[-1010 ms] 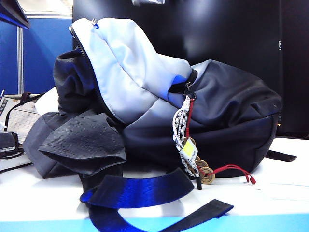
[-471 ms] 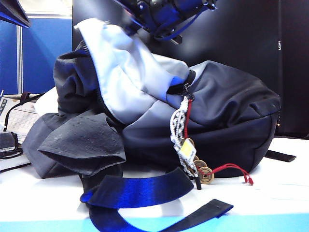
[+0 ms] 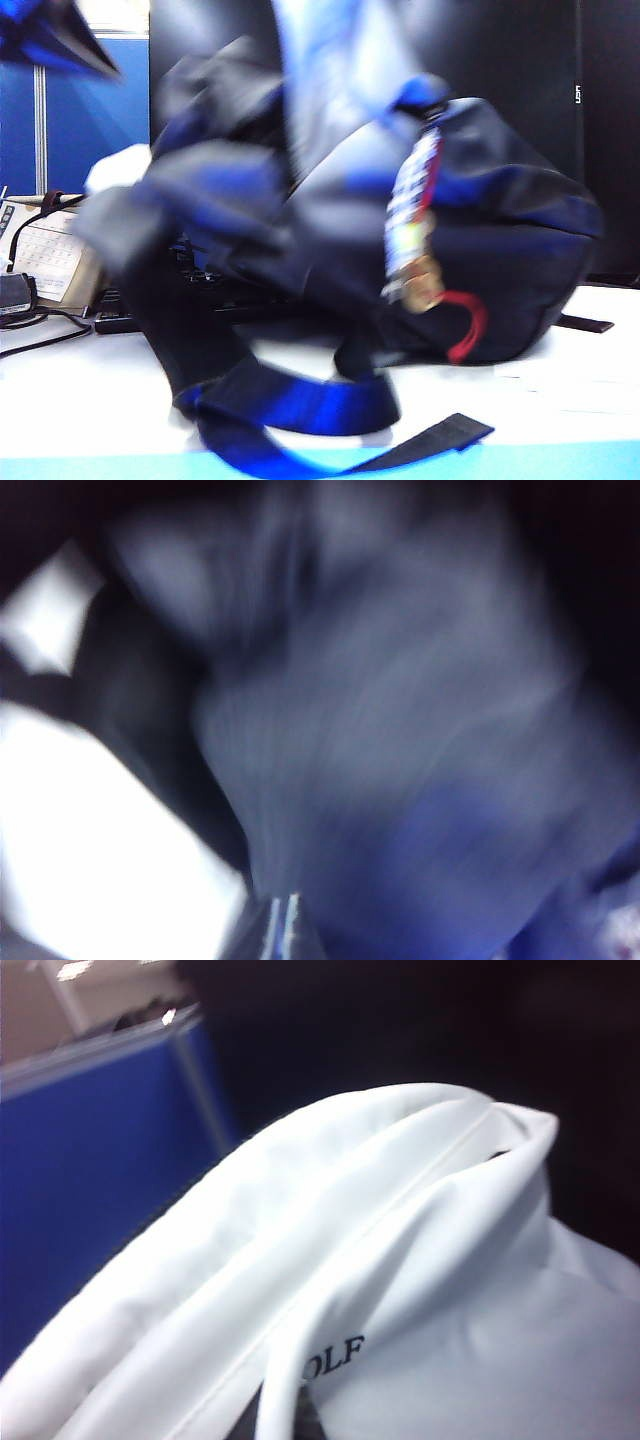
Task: Take the gray clothes out of the backpack.
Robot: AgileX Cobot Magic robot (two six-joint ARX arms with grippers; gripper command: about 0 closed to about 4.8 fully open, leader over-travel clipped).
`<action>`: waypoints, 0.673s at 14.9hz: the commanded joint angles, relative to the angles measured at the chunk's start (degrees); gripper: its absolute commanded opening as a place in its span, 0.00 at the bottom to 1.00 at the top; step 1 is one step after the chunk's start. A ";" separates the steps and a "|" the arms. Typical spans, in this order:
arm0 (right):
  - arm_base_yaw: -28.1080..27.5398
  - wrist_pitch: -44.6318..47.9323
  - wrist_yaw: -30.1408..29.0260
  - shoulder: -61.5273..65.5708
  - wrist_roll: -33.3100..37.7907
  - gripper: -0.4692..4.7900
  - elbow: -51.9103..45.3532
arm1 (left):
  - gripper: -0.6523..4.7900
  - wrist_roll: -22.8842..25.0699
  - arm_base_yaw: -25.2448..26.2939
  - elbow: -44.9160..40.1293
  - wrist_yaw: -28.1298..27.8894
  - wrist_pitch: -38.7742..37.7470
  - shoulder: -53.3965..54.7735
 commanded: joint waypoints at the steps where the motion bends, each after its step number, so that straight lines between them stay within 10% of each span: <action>1: -2.84 -1.11 -3.56 -1.42 2.45 0.08 0.72 | 0.36 -2.34 -3.02 -0.02 5.51 8.66 6.88; 6: -4.74 -8.72 -2.27 -1.88 1.79 0.08 0.68 | 0.99 -6.67 -11.69 0.00 2.23 30.16 15.98; 10: -8.00 -11.80 -3.30 -3.04 1.77 0.08 0.68 | 1.00 -10.01 -14.43 0.02 -15.45 41.40 21.09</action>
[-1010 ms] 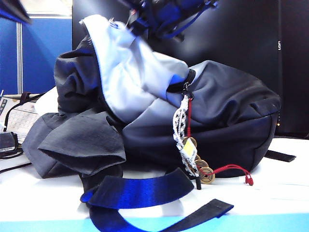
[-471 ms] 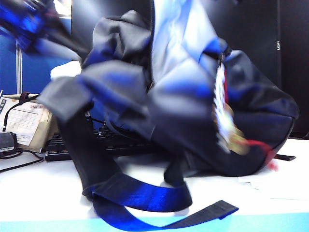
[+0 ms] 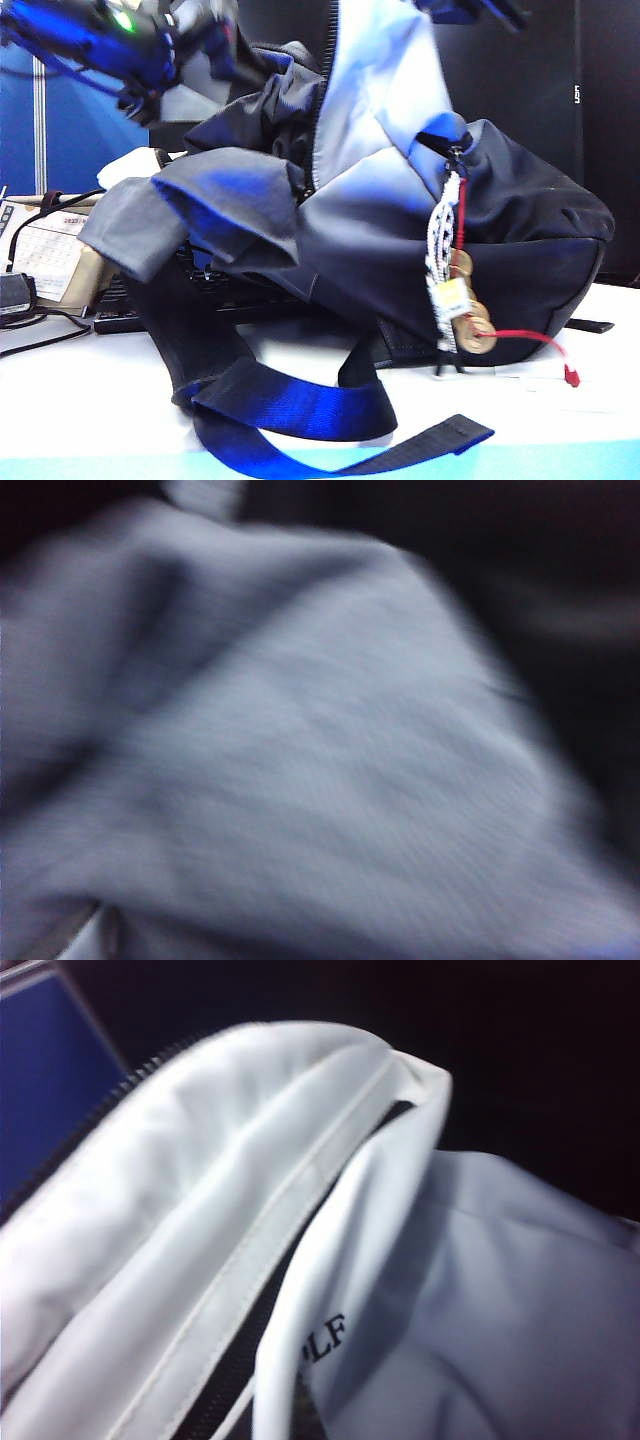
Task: Take the gray clothes out of the backpack.
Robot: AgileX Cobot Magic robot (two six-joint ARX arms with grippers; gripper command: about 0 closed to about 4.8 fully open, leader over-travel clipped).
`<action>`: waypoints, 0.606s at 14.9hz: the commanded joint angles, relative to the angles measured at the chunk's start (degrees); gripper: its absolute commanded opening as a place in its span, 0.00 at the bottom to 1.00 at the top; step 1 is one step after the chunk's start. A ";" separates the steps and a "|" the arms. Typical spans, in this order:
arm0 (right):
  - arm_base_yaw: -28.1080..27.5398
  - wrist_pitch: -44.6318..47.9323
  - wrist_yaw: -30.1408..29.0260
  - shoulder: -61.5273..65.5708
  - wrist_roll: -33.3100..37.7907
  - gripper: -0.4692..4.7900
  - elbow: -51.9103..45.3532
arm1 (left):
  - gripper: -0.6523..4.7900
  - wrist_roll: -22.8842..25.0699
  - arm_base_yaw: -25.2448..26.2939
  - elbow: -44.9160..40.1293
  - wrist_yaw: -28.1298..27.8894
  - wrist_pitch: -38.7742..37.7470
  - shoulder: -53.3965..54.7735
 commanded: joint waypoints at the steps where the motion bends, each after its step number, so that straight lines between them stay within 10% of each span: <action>1: -0.90 0.94 -0.17 -1.46 -0.66 0.08 0.61 | 1.00 -7.37 -0.98 0.15 -8.28 10.03 4.31; 7: -0.90 -2.16 -0.31 -1.53 -1.18 0.08 0.61 | 1.00 -15.10 -6.71 5.25 -5.07 21.51 17.35; 8: -0.90 -2.69 -0.57 -1.53 -1.18 0.08 0.61 | 0.71 -15.65 -6.84 7.91 -3.52 19.45 19.26; 9: -0.90 -3.17 -1.38 -1.53 -1.20 0.08 0.61 | 0.06 -16.02 -6.84 10.25 -2.54 17.51 20.28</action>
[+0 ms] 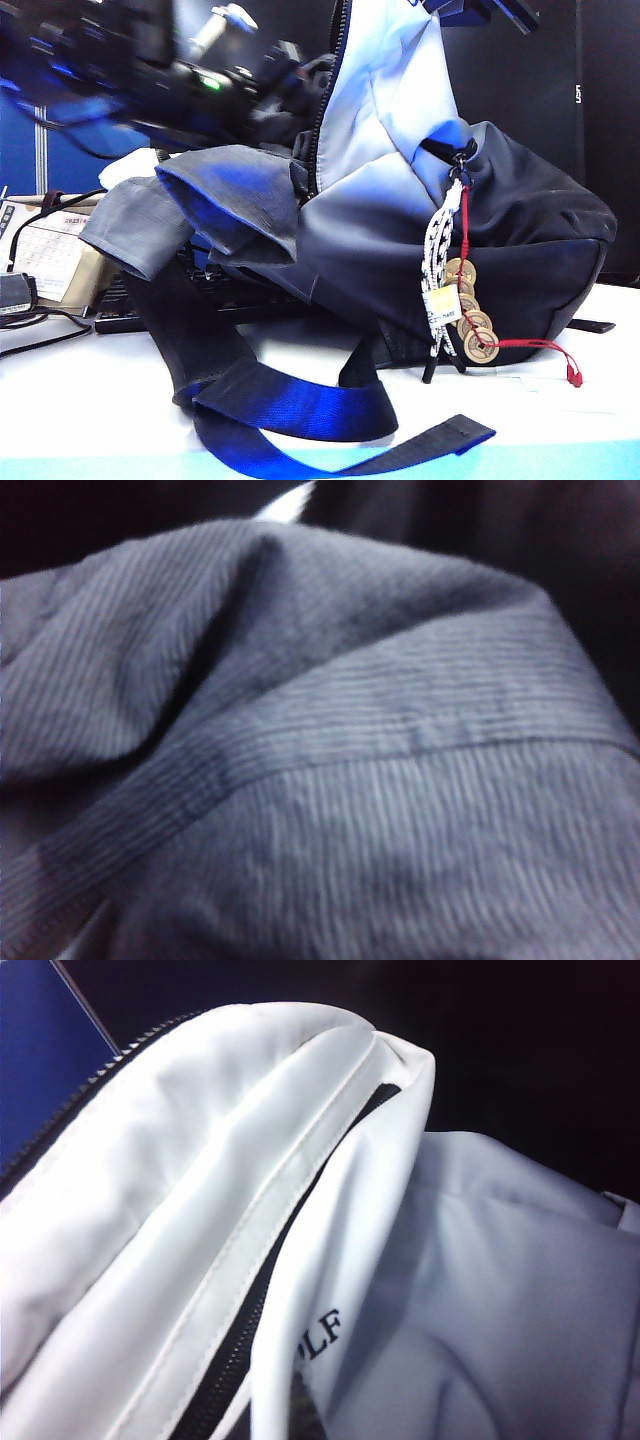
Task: Take the gray clothes out of the backpack.
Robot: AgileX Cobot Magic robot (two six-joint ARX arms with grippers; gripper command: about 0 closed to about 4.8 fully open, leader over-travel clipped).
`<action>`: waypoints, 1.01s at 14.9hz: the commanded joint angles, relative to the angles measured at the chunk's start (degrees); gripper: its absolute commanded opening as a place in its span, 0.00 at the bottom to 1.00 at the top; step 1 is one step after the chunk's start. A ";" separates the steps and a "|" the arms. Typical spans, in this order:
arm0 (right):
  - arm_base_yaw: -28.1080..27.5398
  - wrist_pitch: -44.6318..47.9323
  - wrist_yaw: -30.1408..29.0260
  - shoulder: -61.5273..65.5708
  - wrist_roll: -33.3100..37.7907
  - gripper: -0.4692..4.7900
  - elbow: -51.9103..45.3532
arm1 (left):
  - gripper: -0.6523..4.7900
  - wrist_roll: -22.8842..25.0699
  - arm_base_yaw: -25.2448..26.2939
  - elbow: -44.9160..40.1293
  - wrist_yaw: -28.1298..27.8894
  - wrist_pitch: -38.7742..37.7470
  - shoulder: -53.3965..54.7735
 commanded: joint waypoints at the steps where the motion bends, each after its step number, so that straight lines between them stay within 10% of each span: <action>1: -0.24 0.22 -0.59 -0.72 -0.26 0.08 0.55 | 0.11 -0.85 -0.20 4.87 3.23 -4.37 1.79; 8: -0.79 0.17 5.38 -0.48 -4.72 0.08 0.55 | 0.11 5.09 11.82 5.03 4.68 -22.71 -26.51; 15: 0.90 0.92 3.41 1.57 -4.61 0.14 0.55 | 0.11 11.74 39.47 5.03 6.60 -49.03 -53.96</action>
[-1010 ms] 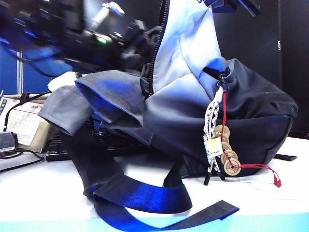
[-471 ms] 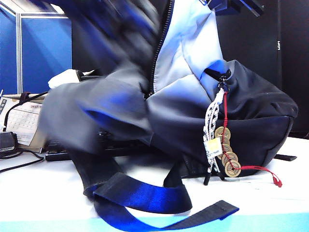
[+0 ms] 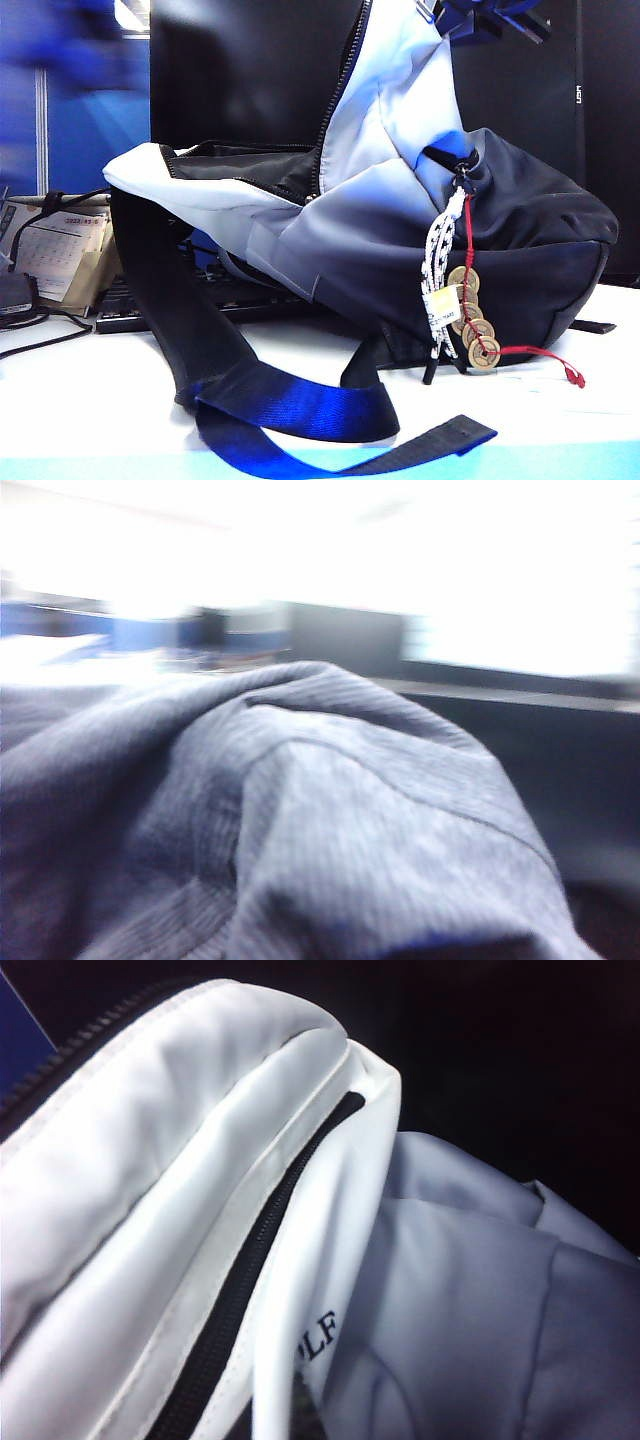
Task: Take the gray clothes out of the backpack.
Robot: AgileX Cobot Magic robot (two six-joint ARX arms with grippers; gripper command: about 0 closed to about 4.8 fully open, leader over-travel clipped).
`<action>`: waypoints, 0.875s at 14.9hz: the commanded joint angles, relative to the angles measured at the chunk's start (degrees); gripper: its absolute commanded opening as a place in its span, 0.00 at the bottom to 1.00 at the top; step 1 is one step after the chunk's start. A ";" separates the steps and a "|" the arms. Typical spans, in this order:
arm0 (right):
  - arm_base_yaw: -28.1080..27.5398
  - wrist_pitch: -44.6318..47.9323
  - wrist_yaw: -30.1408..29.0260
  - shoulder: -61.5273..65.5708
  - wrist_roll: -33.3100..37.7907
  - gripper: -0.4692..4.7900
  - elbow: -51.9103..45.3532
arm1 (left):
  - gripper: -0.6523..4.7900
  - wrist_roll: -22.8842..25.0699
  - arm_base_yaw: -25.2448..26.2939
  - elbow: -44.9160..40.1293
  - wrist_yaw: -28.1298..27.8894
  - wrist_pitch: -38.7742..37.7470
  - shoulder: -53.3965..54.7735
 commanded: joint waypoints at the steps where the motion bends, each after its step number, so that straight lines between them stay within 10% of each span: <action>1: 2.38 2.78 -1.70 0.26 0.11 0.41 0.52 | 0.11 2.12 4.17 0.26 2.62 -7.87 -1.33; 2: 3.54 3.85 -3.37 0.24 0.11 0.76 0.55 | 0.11 3.85 4.11 0.20 2.58 -9.09 -0.52; 4: 3.82 5.53 -8.44 -0.07 0.33 0.94 0.59 | 0.14 4.57 4.11 0.20 2.43 -8.50 1.99; 8: 3.80 5.14 -8.70 -3.39 1.57 0.94 0.59 | 0.67 4.61 4.13 0.20 -1.42 -8.85 9.40; 11: 3.78 2.38 -8.11 -6.88 1.55 0.93 0.57 | 0.71 4.37 4.13 0.20 -0.92 -10.10 11.56; 12: 3.78 0.83 -7.98 -7.98 1.55 0.82 0.57 | 0.71 2.84 4.11 0.20 1.57 -9.68 11.50; 13: 3.78 -1.22 -8.00 -9.01 1.42 0.49 0.57 | 0.71 0.07 4.04 0.20 7.63 -9.35 11.39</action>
